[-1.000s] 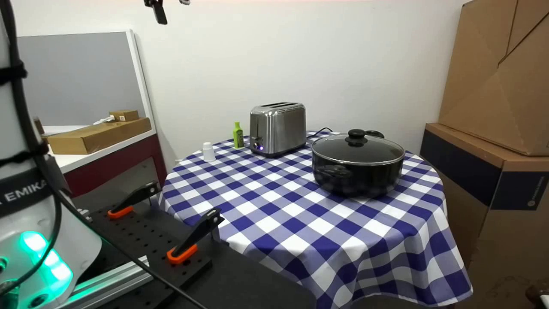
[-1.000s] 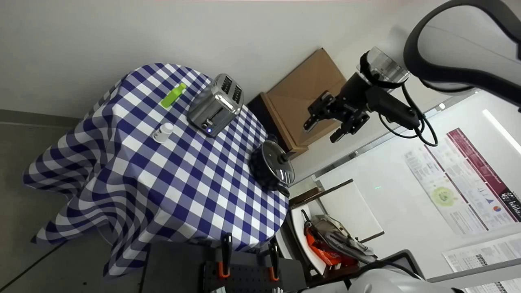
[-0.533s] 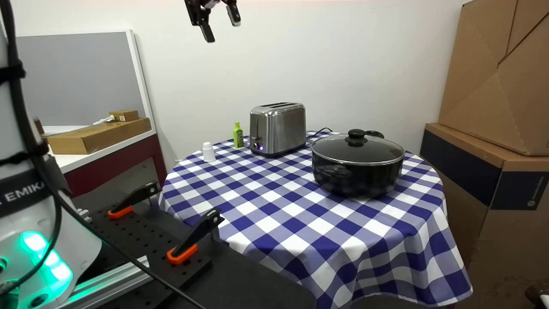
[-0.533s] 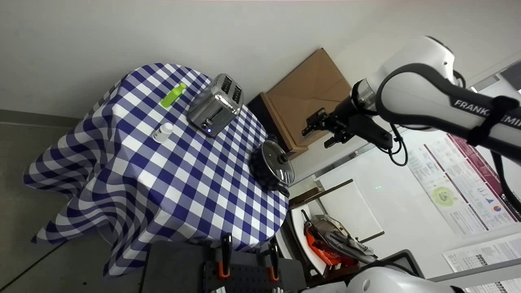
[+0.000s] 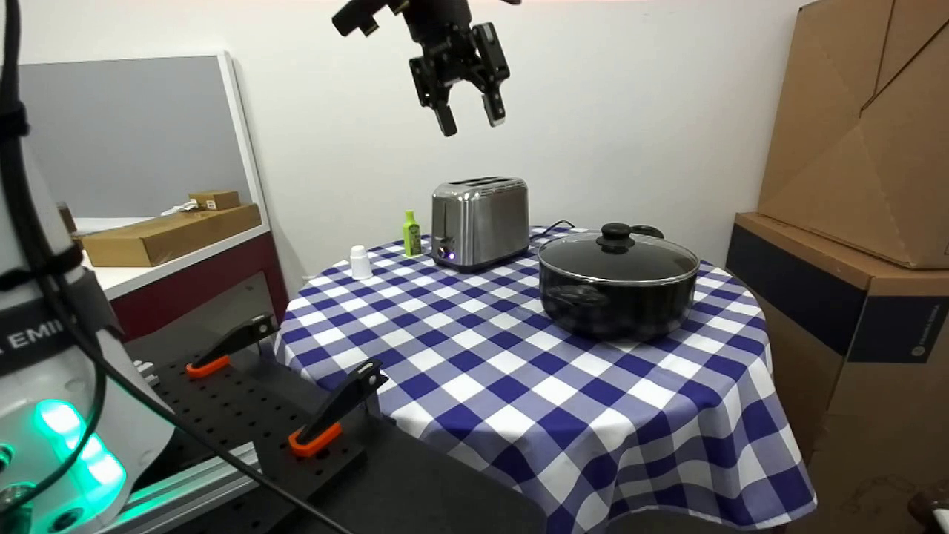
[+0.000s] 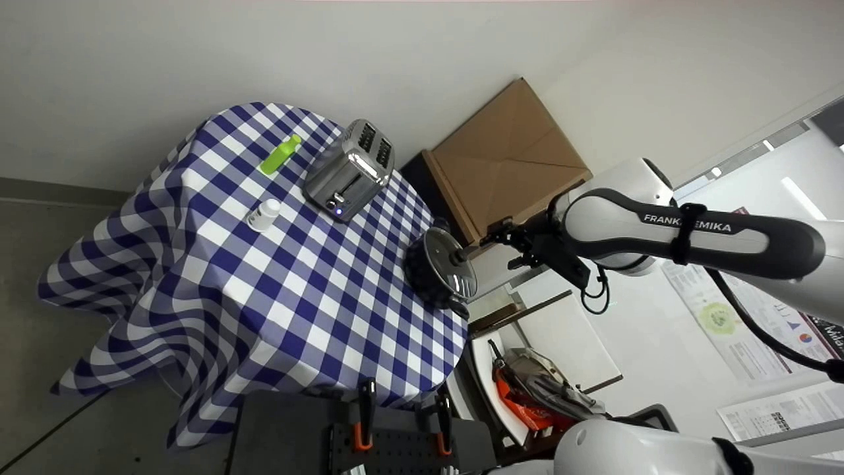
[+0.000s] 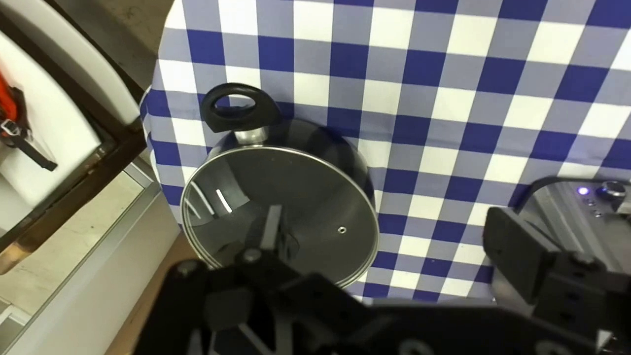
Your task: Remove the lid from the pot
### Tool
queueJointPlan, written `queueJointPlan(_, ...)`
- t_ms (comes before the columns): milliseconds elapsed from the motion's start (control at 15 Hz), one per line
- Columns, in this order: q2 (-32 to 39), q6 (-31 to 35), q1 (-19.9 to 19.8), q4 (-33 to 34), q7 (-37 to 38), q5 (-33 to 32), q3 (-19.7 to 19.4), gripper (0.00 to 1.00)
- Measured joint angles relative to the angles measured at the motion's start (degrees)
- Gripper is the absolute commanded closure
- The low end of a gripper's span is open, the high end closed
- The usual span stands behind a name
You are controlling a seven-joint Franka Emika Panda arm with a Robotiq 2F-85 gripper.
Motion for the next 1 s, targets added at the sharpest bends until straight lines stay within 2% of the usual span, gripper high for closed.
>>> queueJointPlan(267, 8.53, 8.20, -1.76, 3.26, -2.91, 0.63, -2.47, 0.00)
queueJointPlan(467, 16.32, 10.58, -0.59, 8.42, -8.99, 5.79, -4.07, 0.00)
queueJointPlan(800, 28.44, 8.65, 0.83, 21.24, -24.81, 21.49, -4.60, 0.00)
queueJointPlan(1000, 33.34, 3.87, -0.29, 28.87, -26.98, 22.84, -4.70, 0.00)
